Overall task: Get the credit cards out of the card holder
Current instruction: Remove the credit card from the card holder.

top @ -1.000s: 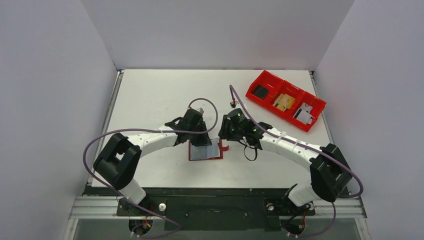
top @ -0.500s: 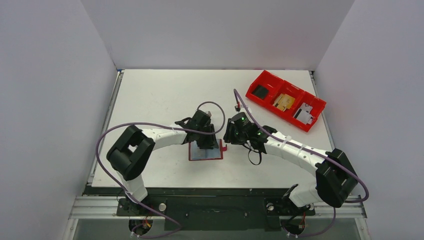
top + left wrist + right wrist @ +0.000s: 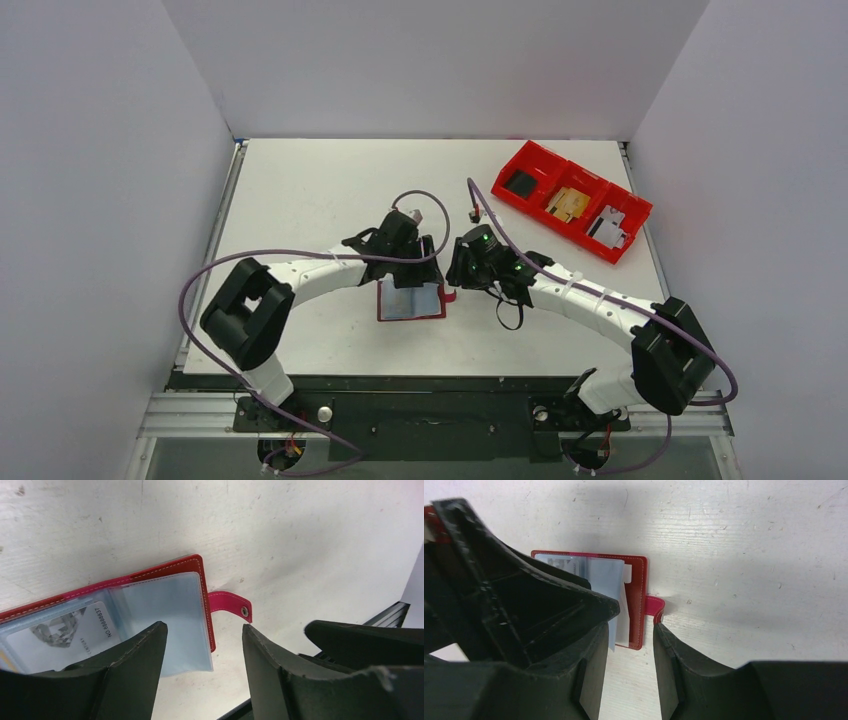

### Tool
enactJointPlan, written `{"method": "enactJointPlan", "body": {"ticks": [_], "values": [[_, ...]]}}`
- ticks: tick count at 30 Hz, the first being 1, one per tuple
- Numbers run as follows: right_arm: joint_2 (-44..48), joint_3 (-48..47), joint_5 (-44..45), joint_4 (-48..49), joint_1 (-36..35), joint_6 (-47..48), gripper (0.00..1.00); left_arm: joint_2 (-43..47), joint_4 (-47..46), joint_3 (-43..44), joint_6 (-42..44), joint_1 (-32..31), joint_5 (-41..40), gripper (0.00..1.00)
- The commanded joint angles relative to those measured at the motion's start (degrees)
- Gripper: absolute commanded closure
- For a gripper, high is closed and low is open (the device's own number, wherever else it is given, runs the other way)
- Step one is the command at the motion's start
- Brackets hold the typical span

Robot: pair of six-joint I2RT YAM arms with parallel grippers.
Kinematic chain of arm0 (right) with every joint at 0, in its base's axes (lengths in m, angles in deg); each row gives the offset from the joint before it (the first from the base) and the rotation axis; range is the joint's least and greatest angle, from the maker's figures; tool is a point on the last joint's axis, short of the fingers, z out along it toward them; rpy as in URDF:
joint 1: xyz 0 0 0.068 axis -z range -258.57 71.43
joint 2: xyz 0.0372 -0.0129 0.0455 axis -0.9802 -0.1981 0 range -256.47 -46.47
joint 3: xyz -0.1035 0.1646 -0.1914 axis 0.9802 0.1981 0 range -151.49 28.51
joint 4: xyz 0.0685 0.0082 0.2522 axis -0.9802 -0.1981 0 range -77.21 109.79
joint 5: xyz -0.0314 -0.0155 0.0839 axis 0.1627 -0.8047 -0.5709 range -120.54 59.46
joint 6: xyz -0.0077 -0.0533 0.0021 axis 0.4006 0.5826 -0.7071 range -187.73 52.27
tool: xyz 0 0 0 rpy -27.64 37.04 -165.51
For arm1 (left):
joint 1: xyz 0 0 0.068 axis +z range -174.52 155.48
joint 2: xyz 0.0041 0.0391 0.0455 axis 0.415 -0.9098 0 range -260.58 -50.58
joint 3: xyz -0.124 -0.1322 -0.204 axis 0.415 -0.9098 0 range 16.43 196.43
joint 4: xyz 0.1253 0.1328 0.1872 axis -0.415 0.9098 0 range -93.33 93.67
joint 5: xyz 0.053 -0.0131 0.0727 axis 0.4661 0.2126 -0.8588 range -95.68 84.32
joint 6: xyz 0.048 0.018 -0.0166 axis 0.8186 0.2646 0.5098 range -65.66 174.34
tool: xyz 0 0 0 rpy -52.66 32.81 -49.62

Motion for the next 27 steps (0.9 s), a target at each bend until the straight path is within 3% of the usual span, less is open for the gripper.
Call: {"method": "enactJointPlan", "body": {"ticks": [1, 9, 14, 27], "values": [[1.2, -1.4, -1.2, 1.9, 0.1, -0.2, 0.65, 4.9, 0.0, 0.8, 1.5, 1.8, -1.5, 0.45], [-3.3, -4.1, -5.7, 5.8, -3.5, -3.1, 0.67, 11.6, 4.3, -4.6, 3.9, 6.1, -5.9, 0.58], [-8.7, -6.6, -8.9, 9.0, -5.7, -4.7, 0.69, 14.0, 5.2, -8.8, 5.1, 8.2, -6.6, 0.76], [-19.5, -7.2, -14.4, 15.9, -5.1, -6.7, 0.71, 12.4, 5.3, -10.9, 5.9, 8.6, -8.2, 0.98]]}}
